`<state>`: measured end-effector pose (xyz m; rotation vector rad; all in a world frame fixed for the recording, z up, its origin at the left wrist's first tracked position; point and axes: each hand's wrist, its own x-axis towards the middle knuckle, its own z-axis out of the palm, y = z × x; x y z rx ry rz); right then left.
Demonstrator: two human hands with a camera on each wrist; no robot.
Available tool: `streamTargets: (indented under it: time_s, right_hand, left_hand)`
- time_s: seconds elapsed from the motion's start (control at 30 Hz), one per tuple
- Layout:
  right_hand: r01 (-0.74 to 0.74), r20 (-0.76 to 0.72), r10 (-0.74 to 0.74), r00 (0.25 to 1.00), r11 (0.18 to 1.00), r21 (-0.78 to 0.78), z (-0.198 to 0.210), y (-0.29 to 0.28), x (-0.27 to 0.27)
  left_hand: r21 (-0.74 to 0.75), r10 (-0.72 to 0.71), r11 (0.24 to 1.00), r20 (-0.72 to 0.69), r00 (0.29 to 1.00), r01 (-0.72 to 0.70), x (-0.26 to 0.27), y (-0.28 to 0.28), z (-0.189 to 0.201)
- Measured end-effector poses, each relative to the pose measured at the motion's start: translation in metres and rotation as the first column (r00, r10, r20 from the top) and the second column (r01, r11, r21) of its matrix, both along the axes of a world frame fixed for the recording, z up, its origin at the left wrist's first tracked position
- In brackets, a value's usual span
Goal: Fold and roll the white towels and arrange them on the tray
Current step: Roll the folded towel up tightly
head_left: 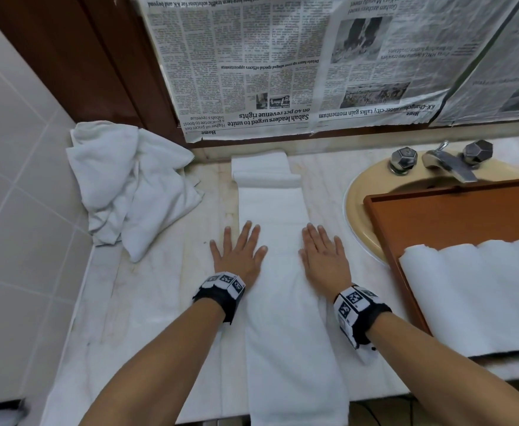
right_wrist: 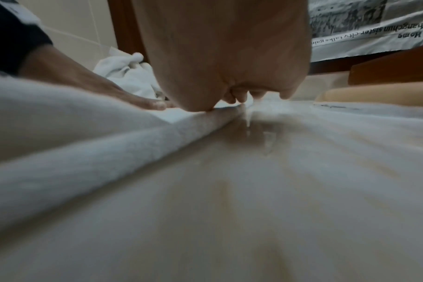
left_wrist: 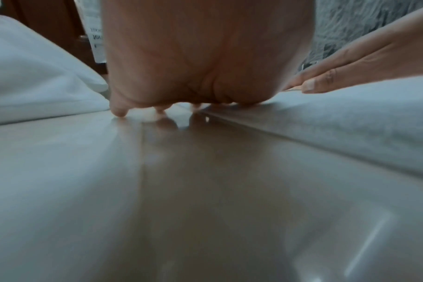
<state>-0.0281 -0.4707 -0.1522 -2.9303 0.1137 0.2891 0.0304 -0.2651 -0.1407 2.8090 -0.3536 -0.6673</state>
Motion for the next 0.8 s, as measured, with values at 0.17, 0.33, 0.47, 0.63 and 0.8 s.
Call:
streamTargets:
  time_s: [0.17, 0.33, 0.47, 0.63, 0.8]
  right_hand:
    - [-0.199, 0.158, 0.191, 0.969, 0.979, 0.039, -0.007, 0.028, -0.045]
    - [-0.222, 0.015, 0.222, 0.975, 0.975, -0.002, -0.015, 0.023, -0.047]
    - [-0.163, -0.001, 0.163, 0.987, 0.987, 0.009, -0.012, 0.0, -0.033]
    - [-0.055, -0.024, 0.057, 0.998, 0.996, 0.066, -0.006, -0.015, -0.022]
    - [0.089, 0.028, -0.098, 0.995, 0.968, 0.236, 0.009, -0.017, -0.049]
  left_hand:
    - [-0.031, -0.089, 0.995, 0.07, 0.994, 0.091, -0.054, -0.001, 0.001]
    - [0.024, -0.094, 0.995, 0.095, 0.991, 0.092, -0.061, 0.002, -0.01]
    - [0.029, -0.054, 0.998, 0.071, 0.996, 0.052, -0.045, 0.004, -0.011]
    - [0.025, 0.009, 1.0, 0.016, 1.0, -0.009, -0.021, 0.003, -0.007]
    - [-0.025, 0.07, 0.997, -0.028, 0.997, -0.071, -0.02, 0.001, 0.004]
